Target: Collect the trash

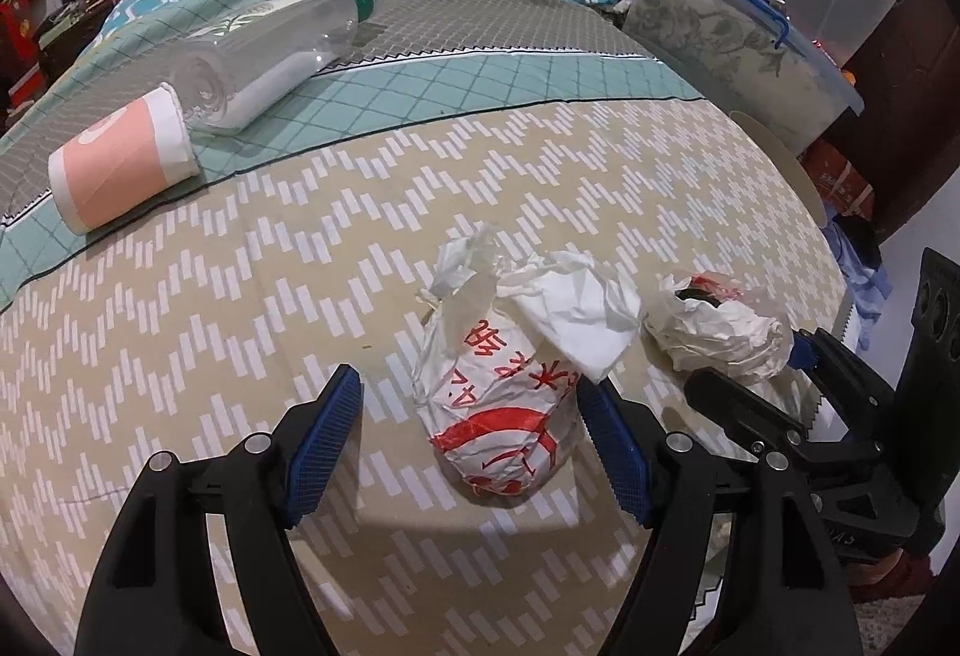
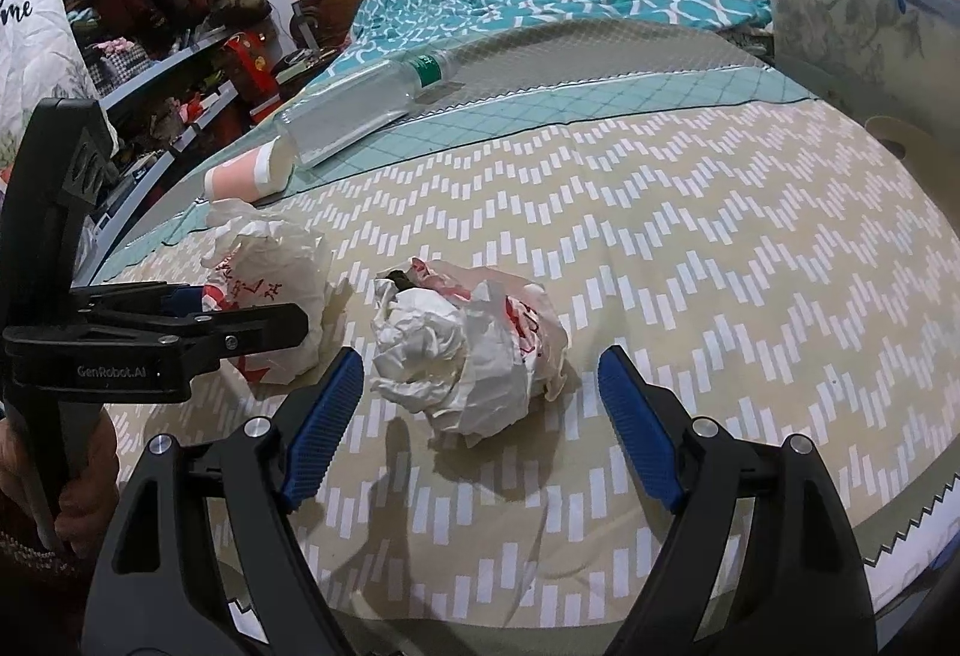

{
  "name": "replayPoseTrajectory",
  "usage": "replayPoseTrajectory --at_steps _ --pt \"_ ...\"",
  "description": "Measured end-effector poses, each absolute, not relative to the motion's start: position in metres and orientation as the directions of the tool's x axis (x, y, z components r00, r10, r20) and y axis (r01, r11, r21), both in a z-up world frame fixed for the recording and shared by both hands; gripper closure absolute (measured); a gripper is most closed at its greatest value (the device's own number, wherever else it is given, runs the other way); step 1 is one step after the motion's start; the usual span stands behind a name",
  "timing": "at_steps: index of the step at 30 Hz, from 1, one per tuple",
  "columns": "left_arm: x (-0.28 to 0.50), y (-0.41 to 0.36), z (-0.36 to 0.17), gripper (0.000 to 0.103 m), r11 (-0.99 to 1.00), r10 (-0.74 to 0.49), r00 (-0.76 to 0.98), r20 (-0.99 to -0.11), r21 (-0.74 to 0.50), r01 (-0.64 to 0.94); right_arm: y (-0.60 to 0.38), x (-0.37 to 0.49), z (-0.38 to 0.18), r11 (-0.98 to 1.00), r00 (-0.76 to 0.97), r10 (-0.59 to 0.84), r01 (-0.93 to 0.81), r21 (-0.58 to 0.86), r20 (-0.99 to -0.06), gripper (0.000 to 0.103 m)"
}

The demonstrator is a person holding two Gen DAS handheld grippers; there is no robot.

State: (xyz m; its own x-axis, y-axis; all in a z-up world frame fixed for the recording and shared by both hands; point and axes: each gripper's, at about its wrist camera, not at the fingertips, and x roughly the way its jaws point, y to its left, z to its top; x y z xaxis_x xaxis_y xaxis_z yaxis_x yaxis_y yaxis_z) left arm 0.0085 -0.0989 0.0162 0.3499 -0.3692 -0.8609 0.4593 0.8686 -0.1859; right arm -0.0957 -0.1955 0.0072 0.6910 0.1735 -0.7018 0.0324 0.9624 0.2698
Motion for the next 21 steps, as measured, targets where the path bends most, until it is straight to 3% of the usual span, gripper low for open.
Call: replayPoseTrajectory --at_steps 9,16,21 --pt "0.004 -0.098 0.015 0.028 0.866 -0.371 0.366 -0.854 -0.176 0.468 -0.194 -0.095 0.006 0.965 0.697 0.17 0.027 0.262 -0.696 0.021" --pt "-0.003 -0.098 0.013 0.019 0.867 -0.365 0.376 -0.852 -0.163 0.471 -0.191 -0.102 0.003 0.96 0.709 0.19 0.009 0.278 -0.679 0.01" --pt "-0.007 -0.096 0.012 0.015 0.87 -0.362 0.384 -0.85 -0.16 0.466 -0.186 -0.106 0.002 0.969 0.707 0.171 0.003 0.246 -0.686 0.008"
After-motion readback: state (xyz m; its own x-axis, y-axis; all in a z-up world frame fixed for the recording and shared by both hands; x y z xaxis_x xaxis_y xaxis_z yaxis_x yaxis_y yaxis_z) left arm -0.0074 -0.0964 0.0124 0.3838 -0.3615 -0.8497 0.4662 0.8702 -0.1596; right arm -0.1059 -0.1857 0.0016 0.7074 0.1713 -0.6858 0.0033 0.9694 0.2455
